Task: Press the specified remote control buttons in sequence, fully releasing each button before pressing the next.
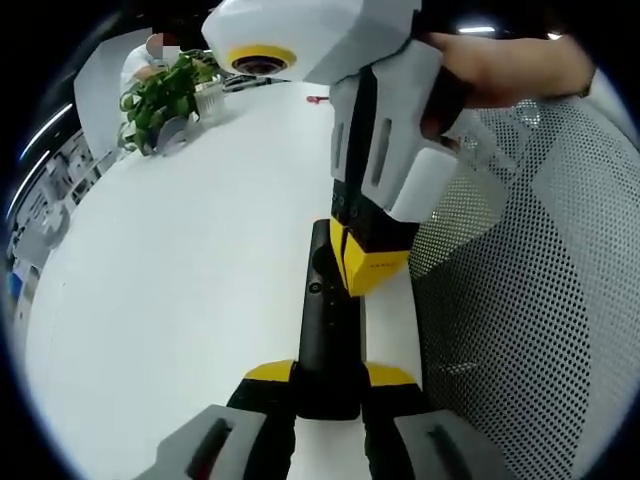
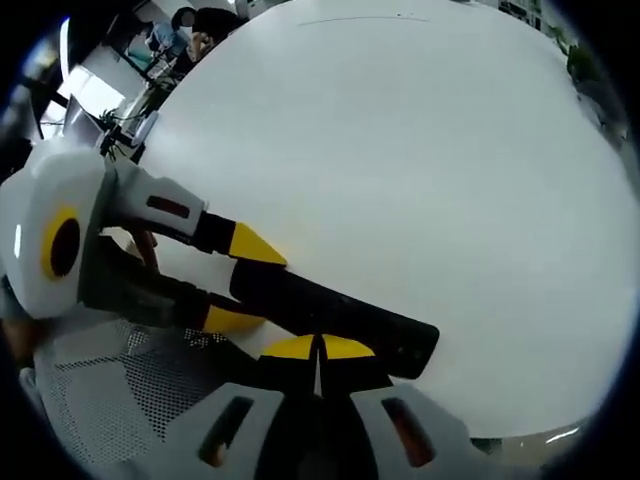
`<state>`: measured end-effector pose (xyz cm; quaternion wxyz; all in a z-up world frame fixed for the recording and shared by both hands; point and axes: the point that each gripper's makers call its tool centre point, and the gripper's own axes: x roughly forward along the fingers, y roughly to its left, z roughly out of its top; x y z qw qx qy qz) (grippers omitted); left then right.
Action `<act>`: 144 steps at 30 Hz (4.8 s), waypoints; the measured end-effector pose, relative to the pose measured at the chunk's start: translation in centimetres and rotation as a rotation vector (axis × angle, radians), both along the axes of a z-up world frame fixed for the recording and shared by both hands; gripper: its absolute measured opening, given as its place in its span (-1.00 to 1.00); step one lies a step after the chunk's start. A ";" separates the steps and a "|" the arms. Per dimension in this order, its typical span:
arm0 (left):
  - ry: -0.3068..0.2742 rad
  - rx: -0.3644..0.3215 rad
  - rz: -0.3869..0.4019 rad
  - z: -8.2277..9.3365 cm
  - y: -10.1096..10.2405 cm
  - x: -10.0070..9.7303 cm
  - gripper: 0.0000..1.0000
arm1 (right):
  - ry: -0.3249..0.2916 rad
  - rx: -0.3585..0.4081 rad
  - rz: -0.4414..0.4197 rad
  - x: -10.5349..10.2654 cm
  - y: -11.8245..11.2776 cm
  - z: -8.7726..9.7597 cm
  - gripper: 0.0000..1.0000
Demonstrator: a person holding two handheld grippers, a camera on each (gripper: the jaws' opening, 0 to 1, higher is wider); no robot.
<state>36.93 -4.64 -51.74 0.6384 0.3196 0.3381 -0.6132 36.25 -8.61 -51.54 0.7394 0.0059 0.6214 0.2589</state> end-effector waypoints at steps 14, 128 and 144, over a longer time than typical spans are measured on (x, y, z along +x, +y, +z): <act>-0.001 0.001 -0.005 0.0 -0.1 -0.1 -0.52 | -0.018 0.074 -0.071 0.8 0.4 0.9 -1.00; 0.002 -0.041 -0.026 0.0 -0.9 -0.7 -0.51 | -0.073 0.295 -0.198 2.6 1.5 5.1 -1.00; 0.001 -0.041 -0.020 0.0 -1.0 -0.7 -0.51 | -0.638 0.369 -0.194 4.4 -4.5 17.7 -0.81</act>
